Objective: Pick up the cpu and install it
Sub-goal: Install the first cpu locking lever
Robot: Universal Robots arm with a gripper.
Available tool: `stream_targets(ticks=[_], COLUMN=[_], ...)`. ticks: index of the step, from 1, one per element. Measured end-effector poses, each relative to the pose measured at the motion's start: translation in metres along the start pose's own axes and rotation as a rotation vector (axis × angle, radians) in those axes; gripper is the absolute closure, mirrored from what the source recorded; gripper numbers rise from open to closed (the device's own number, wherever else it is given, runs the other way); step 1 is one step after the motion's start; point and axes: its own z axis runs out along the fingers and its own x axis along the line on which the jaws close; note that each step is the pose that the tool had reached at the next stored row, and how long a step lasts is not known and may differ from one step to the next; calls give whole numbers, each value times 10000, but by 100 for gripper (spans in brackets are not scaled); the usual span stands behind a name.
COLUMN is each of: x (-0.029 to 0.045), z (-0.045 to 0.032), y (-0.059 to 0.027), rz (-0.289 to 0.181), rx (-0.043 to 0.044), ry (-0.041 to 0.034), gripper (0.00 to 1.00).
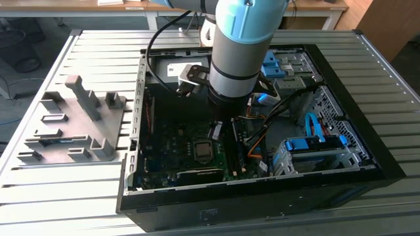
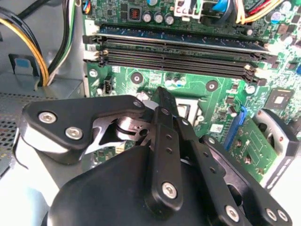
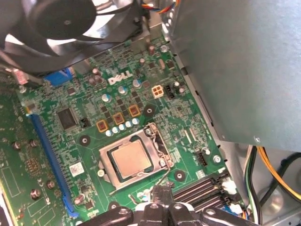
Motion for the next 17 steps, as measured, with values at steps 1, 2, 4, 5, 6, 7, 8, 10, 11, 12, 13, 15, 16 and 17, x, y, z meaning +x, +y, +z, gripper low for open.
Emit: stream_targets(ticks=[1,2,4,5,6,7,8,10,11,12,13,15,16,17], x=[0,1,1,2,2,4,7,13,16,19,22,30,34,39], z=[1,2,3,4,5,6,7,8,9,9,9,11,12,12], y=[0,0,1,1,4,8,15,29,37,41,43,46,48,48], rz=[-172,-318,-554,-599,-619,-628,-634,-654,-673,-720,-789,-915,-980,-1043], rx=[-3,-7,-16,-25,-42,-59,-81,-136,-160,-174,-180,-186,-189,-192], ry=[12,22,31,12,-34,-79,-140,-284,-346,-374,-378,-371,-366,-361], gripper=[90,90,90,90,90,90,90,90,90,90,90,90,90,90])
